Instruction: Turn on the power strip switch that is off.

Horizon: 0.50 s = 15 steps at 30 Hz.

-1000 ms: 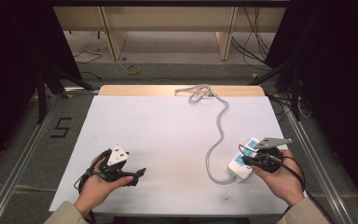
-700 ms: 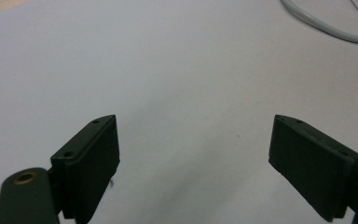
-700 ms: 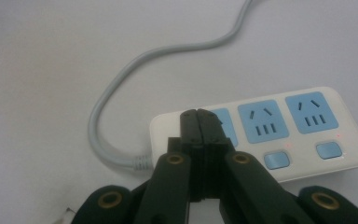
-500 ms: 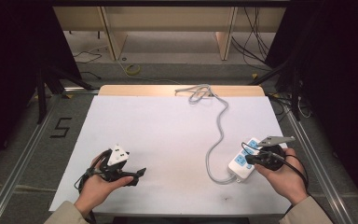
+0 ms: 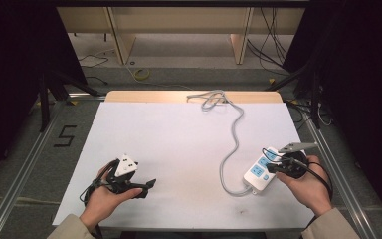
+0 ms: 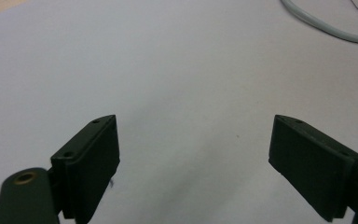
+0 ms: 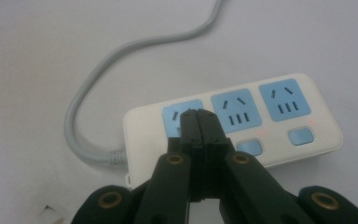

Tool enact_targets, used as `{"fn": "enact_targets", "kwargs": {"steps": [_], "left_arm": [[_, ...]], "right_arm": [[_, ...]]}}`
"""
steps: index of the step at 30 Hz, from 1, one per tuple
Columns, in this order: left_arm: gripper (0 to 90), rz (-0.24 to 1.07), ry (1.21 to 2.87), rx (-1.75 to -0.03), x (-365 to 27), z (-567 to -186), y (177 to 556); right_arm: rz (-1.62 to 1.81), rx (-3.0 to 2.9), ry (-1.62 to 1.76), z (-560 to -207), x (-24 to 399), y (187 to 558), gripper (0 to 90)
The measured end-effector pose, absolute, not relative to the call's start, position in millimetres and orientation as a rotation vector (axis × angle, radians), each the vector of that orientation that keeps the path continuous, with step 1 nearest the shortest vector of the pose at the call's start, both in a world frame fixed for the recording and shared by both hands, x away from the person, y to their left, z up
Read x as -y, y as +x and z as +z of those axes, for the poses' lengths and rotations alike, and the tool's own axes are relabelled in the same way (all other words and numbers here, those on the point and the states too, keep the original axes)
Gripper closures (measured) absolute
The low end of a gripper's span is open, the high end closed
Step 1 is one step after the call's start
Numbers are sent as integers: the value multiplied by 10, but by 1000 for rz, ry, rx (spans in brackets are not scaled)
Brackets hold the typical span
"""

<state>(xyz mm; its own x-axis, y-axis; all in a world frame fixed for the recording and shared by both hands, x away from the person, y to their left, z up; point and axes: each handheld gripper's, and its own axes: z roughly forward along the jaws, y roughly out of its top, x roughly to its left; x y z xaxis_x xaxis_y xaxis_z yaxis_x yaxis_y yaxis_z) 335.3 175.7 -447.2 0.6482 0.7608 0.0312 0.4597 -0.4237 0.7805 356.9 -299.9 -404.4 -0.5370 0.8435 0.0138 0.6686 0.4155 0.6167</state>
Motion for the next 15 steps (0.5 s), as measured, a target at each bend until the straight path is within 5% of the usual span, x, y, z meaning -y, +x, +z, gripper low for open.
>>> {"fn": "enact_targets", "kwargs": {"steps": [15], "left_arm": [[157,493,2093,-945,-1752,-4472,3355]], "right_arm": [[769,-2405,1346,-4131,3024,3633,900]]}}
